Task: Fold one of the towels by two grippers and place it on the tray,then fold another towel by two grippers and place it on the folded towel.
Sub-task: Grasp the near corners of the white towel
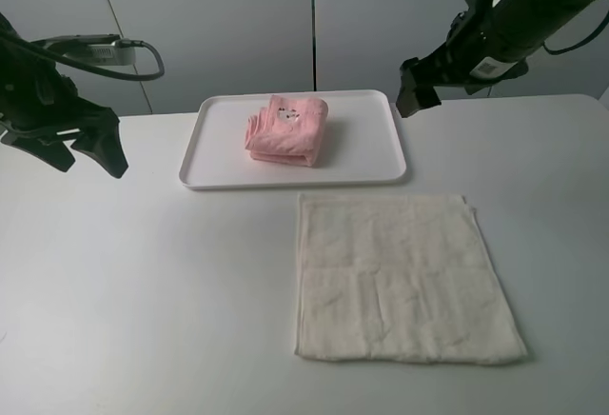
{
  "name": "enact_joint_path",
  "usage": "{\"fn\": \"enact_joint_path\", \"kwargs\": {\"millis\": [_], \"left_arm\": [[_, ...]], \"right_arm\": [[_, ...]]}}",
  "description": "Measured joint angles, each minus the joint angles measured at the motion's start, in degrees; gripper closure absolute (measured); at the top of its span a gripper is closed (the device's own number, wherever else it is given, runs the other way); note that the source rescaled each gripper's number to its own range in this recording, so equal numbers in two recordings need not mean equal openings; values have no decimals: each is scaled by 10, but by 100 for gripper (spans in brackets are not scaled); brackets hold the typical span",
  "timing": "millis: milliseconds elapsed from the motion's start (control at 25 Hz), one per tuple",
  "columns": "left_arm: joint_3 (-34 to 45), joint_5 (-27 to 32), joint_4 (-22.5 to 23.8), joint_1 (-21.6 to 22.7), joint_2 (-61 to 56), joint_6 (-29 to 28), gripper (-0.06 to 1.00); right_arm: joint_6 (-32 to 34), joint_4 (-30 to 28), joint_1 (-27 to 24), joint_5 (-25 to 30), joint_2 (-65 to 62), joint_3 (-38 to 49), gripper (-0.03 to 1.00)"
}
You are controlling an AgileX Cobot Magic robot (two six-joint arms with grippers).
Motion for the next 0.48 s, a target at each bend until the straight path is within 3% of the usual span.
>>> {"fn": "enact_joint_path", "kwargs": {"millis": [240,480], "left_arm": [[0,-10,2,-80,0,4,-4],[0,-15,6,-168,0,32,-4]], "right_arm": [[6,-20,0,60,-101,85,-3],[-2,-30,0,87,-212,166,-3]]}}
